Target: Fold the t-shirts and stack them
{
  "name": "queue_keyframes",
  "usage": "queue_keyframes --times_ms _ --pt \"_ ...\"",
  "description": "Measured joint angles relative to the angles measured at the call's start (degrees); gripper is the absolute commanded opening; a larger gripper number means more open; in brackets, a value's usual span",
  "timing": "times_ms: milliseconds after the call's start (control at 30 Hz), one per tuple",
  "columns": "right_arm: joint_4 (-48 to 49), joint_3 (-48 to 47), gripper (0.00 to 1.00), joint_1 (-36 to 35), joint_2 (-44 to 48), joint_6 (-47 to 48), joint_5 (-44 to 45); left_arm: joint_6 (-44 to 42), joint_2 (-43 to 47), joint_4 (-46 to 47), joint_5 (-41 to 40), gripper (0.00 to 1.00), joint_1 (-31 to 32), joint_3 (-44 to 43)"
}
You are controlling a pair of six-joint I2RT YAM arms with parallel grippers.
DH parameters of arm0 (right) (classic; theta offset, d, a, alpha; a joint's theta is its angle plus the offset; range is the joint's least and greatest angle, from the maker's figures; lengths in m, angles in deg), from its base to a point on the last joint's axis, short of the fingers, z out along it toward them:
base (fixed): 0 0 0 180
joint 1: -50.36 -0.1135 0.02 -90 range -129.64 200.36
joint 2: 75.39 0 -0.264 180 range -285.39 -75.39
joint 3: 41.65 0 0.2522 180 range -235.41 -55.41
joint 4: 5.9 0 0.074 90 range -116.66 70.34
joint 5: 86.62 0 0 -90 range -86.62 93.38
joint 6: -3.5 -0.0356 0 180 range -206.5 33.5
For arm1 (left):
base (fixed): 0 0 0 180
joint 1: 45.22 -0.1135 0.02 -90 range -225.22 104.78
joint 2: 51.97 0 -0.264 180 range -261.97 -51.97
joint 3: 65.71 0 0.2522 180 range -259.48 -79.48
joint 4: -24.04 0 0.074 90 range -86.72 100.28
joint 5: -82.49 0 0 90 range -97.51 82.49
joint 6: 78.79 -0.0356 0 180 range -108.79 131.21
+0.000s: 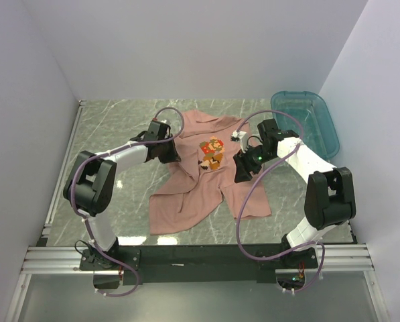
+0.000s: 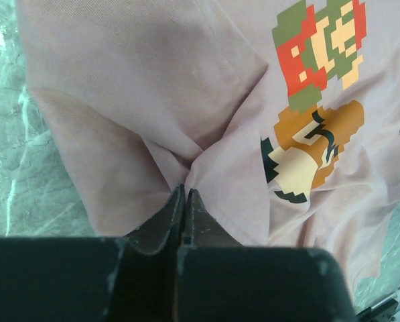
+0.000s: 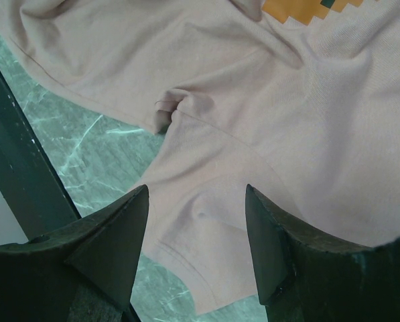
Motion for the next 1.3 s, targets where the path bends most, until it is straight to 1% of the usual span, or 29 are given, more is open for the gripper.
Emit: queue_keyframes --times_ms 233,333,467,600,733,900,1067,1167,1300 --pt "-0.3 0.0 0.66 1.9 0.2 0.3 0.5 -1.3 1.8 -1.1 -1.3 0.0 -0.8 0.0" --pt "-0.4 -0.2 0.66 4.9 1.3 0.3 1.2 -3.1 4.9 -3.2 -2.6 0.0 -3.3 -0.6" --pt "-0.5 -0.9 0.66 9.7 3.6 0.4 1.5 -5.7 8.8 -4.4 -3.7 0.0 -8.9 -2.6" --pt "-1.4 -0.5 0.66 11.8 5.2 1.4 2.8 -8.0 11.4 -4.9 -4.3 0.0 -14.4 -2.7" --pt "-1.7 4.1 0.66 11.8 6.9 2.7 4.9 -9.7 13.4 -5.5 -4.3 0.0 -18.0 -1.2" --pt "-0.9 11.0 0.65 11.8 6.9 2.1 10.2 -11.0 13.8 -6.3 -4.1 0.0 -20.3 -0.4" --pt "1.9 14.6 0.65 11.8 5.7 0.6 14.8 -11.6 13.8 -6.7 -3.7 0.0 -22.4 -0.4" --pt "3.3 16.5 0.62 11.8 5.0 0.3 16.3 -12.0 13.8 -6.8 -3.2 0.0 -23.9 -0.5" --pt "4.0 18.1 0.55 11.8 3.9 0.1 17.4 -12.0 13.8 -6.6 -2.7 0.0 -25.9 -0.6"
